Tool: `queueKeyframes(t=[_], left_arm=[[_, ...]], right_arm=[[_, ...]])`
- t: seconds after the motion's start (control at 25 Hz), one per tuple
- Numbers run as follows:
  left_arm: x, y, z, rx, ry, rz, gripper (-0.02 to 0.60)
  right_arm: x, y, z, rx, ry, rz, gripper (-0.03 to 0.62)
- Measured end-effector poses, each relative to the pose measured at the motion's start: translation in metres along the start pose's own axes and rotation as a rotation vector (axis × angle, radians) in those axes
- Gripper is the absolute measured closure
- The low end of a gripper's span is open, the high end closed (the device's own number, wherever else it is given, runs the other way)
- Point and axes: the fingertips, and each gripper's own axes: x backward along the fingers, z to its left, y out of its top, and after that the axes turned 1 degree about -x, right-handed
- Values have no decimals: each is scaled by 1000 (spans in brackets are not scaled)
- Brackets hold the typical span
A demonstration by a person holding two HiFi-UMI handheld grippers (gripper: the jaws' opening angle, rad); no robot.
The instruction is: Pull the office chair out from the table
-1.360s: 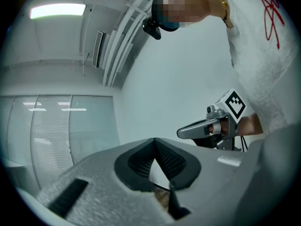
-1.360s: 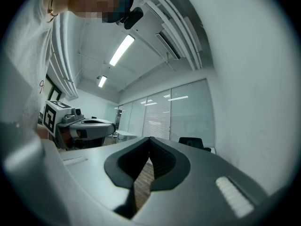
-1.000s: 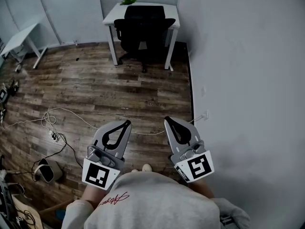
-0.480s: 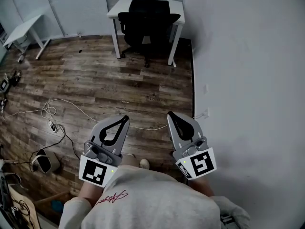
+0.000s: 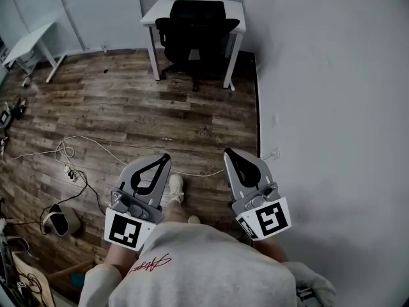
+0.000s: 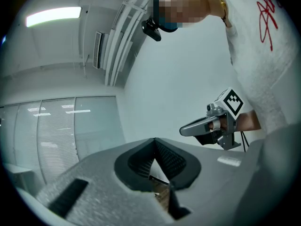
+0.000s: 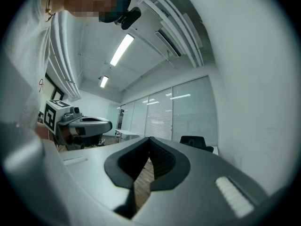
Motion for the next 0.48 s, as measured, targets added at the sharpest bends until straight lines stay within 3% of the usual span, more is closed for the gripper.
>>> queueKeyframes(t=[0.48], left_arm=[[-38,-9,47,11,-11,-54,588]], right_arm=[[-49,2,-25,19,-21,-17,592]])
